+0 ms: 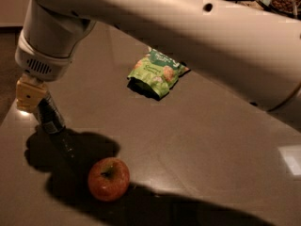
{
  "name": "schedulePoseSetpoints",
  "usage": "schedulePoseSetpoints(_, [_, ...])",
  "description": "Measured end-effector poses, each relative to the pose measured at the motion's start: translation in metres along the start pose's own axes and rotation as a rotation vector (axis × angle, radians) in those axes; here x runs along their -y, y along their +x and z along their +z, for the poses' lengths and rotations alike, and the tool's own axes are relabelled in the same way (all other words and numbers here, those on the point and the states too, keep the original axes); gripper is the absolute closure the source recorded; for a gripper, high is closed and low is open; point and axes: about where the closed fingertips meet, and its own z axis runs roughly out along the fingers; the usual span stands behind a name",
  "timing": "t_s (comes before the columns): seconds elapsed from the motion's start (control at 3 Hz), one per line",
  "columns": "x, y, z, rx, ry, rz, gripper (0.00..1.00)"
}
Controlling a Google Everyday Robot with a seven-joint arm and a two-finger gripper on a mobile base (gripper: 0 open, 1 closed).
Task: Move redbull can near green rice chip bag
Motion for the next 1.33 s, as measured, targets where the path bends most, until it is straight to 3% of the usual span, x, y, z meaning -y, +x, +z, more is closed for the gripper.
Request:
schedulePoseSetpoints(0.33, [0.029, 0.024, -0.026, -0.001, 0.059, 0.053, 0.95])
schedulePoseSetpoints(0.67, [0.062, 0.059, -0.05, -0.009, 0.103, 0.119, 1.0])
schedulePoseSetpoints(1.0, [0.091, 0.094, -0.065, -0.017, 0.132, 0.179, 1.0])
schedulePoseSetpoints(1.33, [0.113, 0.12, -0.074, -0.032, 0.164, 0.227, 0.82])
